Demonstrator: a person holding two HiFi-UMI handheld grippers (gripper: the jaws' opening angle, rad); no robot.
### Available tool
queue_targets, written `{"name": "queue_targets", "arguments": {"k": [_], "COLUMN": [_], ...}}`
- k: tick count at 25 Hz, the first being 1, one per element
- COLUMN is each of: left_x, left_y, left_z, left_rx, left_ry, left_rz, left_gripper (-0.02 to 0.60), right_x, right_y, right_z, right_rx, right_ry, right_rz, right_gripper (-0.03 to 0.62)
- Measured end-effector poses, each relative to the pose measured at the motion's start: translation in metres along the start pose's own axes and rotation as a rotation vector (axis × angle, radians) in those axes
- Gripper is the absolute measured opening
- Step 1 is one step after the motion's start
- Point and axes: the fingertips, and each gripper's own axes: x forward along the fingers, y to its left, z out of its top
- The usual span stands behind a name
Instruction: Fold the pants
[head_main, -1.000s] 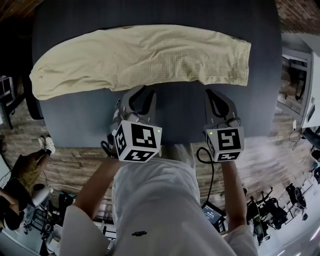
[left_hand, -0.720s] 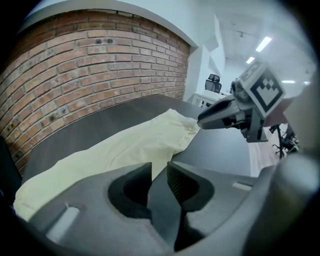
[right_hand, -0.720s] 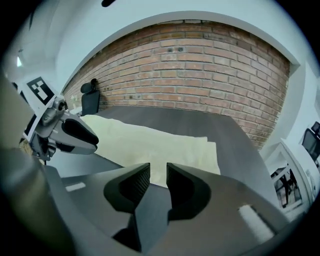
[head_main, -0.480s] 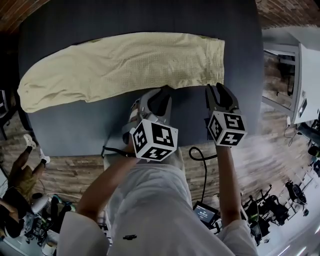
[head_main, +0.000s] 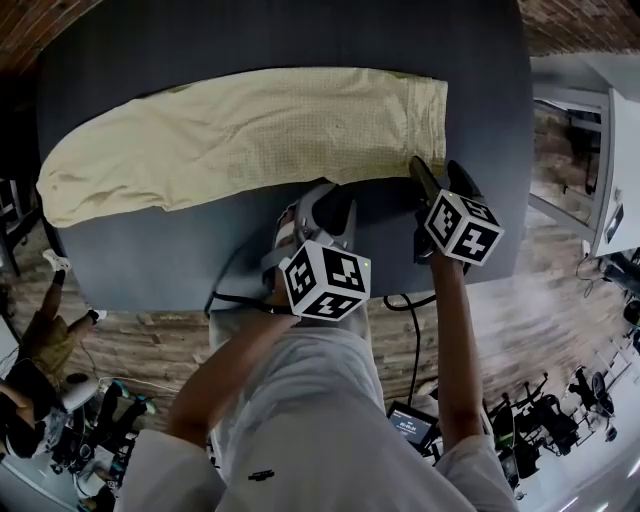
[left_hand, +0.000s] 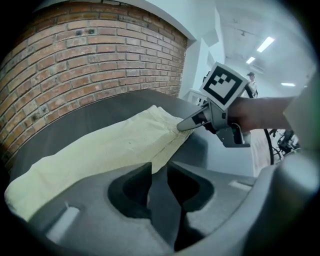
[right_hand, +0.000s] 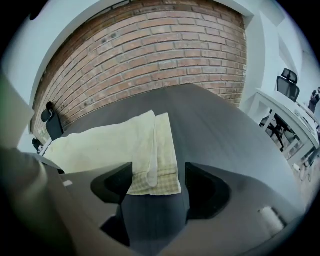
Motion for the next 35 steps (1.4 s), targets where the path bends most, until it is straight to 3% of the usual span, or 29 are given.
{"name": "queue_targets", "arguments": {"k": [4,9,11,23,35], "left_x": [0.003,0.007,0.012,0.012,-0.006], "left_y": [0.002,0.002,-0.001,0.007,0.024], "left_z": [-0.003,-0.005,-0.005,-0.005,-0.003], "left_rx": [0.004,-0.004,-0.011,-0.014,-0.041], "left_ry": [0.017,0.038,0.045,0.054,0.027], "left_rz": [0.006,0.021,0.028,0.034,0.052], "left_gripper": [0.103,0.103,0.103,0.103,0.103], "right_x": [0.005,0.002,0.002,-0.019,-0.064], "right_y": [-0.006,-0.006,-0.019,-0.060,-0.017], "right_z": [-0.006,-0.003,-0.002,0.010,0.047], "right_rx": [-0.016,-0.088,-0.093,-0.101,-0.166], "right_ry": [0.033,0.059,0.059,0.039,-0.080], "right_rz": [-0.026,0.010,0.018,-0.064,-0.045], "right_gripper": [0.327,0.107,0.072,0.055,0.044]}}
